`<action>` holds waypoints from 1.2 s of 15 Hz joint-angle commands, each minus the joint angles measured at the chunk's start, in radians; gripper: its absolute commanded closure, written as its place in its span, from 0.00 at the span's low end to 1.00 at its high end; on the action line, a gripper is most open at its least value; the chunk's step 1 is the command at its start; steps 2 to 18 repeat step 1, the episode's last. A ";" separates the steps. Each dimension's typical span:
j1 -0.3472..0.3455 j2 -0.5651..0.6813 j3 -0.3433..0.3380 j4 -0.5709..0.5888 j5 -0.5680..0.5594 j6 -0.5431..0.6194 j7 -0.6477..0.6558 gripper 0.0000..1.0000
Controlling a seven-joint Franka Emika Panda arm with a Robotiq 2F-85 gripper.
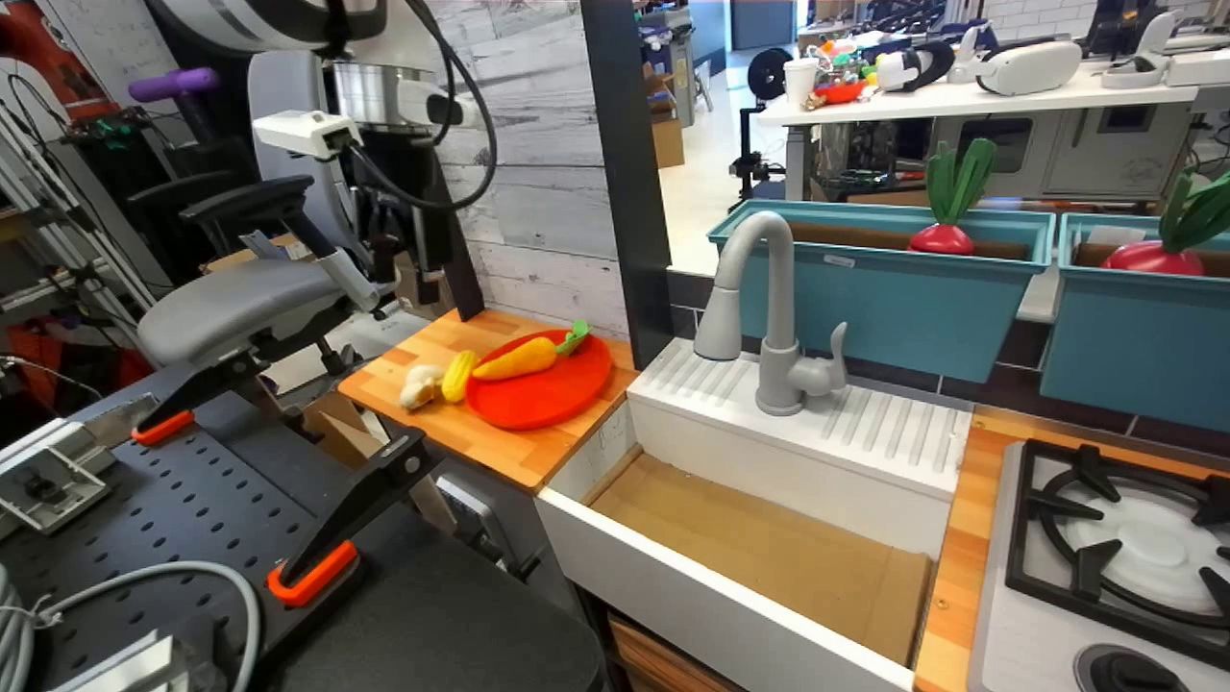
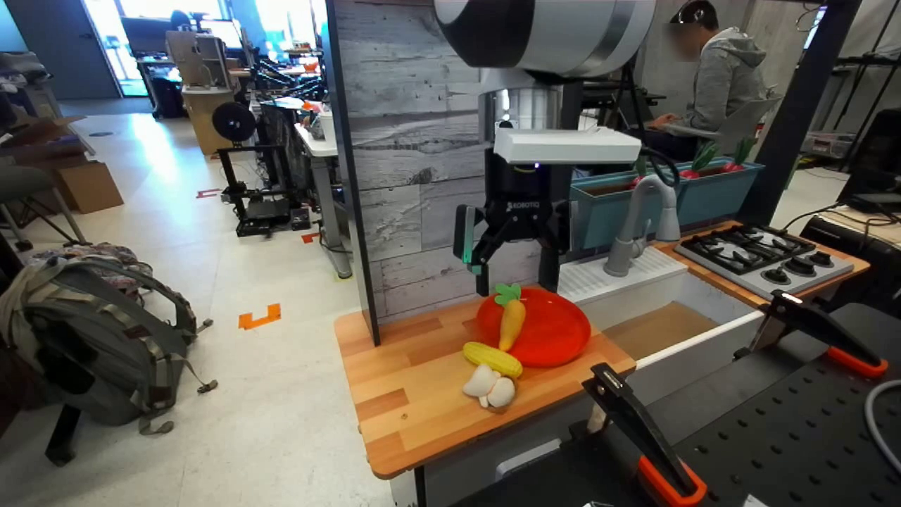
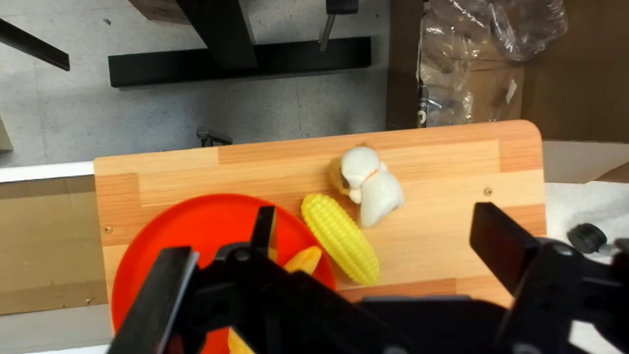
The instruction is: Put the carrot on the orange plate
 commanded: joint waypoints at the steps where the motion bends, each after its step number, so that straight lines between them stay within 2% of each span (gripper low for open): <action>1: 0.005 -0.001 0.000 0.003 0.000 -0.003 0.001 0.00; 18: 0.005 -0.001 0.000 0.003 0.000 -0.003 0.001 0.00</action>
